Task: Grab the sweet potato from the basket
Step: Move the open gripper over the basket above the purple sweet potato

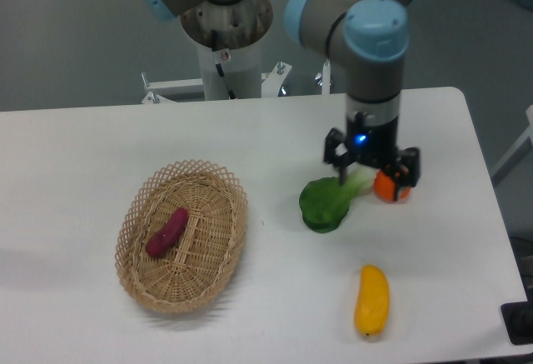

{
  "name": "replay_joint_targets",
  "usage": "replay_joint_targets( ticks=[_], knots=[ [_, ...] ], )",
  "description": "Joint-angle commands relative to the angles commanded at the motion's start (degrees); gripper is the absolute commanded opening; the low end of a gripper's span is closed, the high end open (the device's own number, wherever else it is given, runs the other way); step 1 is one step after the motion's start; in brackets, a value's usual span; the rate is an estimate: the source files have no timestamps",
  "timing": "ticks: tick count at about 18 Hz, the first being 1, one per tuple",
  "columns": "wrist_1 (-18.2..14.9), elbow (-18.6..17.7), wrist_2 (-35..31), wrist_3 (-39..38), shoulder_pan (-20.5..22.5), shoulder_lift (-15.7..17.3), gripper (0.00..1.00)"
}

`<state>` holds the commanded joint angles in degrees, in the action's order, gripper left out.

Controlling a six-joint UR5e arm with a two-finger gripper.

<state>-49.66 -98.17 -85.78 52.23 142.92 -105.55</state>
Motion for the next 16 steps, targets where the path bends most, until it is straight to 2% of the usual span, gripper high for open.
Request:
replay_joint_targets(
  ticks=[3, 9, 11, 16],
  knots=[
    [-0.1, -0.1, 0.1, -1.3, -4.3, -0.3, 1.00],
    [-0.7, -3.3, 0.3, -2.4, -12.7, -0.9, 1.00],
    [-0.6, -3.7, 1.4, -2.5, -15.6, -2.1, 1.00],
    [-0.5, -5.0, 1.3, -2.5, -18.5, -4.0, 1.00]
  ],
)
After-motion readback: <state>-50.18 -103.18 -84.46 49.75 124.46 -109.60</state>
